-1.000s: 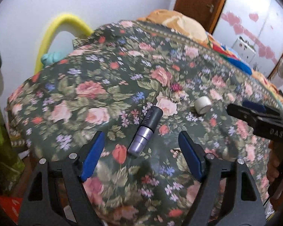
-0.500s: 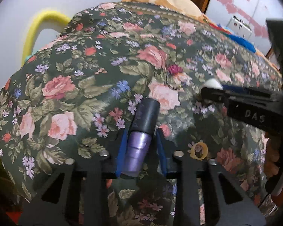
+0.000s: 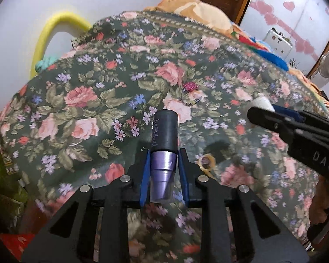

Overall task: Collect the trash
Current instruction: 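Grasp the purple-and-black cylinder with the left tool while the right tool grasps the white tape roll, then carry the cylinder and tape roll over the white bin and open both tools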

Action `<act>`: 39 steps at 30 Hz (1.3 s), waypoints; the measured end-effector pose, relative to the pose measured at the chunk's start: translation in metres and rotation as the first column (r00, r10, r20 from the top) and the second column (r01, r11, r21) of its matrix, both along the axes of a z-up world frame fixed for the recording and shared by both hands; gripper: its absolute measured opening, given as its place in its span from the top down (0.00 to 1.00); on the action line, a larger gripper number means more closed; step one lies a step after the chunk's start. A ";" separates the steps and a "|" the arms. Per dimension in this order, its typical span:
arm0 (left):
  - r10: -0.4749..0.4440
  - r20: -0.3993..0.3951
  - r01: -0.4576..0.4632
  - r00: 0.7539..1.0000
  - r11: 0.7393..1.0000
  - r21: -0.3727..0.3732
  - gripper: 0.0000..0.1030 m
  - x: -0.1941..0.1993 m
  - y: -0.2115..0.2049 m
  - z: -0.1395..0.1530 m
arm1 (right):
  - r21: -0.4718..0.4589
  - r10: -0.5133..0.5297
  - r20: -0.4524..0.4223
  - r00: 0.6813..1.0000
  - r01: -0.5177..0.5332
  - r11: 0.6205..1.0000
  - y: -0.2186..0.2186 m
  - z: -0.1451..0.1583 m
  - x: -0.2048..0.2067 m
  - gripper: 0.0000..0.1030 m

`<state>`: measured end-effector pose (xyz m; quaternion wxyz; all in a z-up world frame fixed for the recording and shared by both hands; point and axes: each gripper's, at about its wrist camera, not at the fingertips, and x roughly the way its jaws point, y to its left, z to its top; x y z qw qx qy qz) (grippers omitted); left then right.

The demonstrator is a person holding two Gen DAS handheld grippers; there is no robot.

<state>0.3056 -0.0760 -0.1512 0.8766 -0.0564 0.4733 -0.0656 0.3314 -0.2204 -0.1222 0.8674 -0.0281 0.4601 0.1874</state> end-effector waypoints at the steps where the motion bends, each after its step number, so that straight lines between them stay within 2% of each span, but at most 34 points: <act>1: 0.003 0.007 -0.003 1.000 1.000 -0.004 0.77 -0.004 0.000 0.005 | -0.001 0.003 0.007 1.000 -0.003 1.000 0.001 0.005 -0.005 0.67; 10: 0.033 0.061 -0.032 0.998 0.999 -0.022 0.77 -0.048 0.009 0.057 | 0.009 0.032 0.050 0.998 -0.033 0.999 0.010 0.045 -0.051 0.67; 22: 0.133 0.092 -0.132 0.987 0.991 -0.009 0.77 -0.129 0.057 0.089 | 0.034 0.127 0.120 0.985 -0.132 0.991 0.053 0.094 -0.121 0.67; 28: 0.184 0.091 -0.185 0.979 0.983 -0.002 0.77 -0.168 0.091 0.093 | 0.035 0.197 0.128 0.972 -0.203 0.979 0.088 0.099 -0.154 0.67; 39: 0.293 0.052 -0.293 0.955 0.956 -0.010 0.77 -0.225 0.156 0.076 | 0.029 0.323 0.061 0.945 -0.325 0.945 0.159 0.077 -0.196 0.67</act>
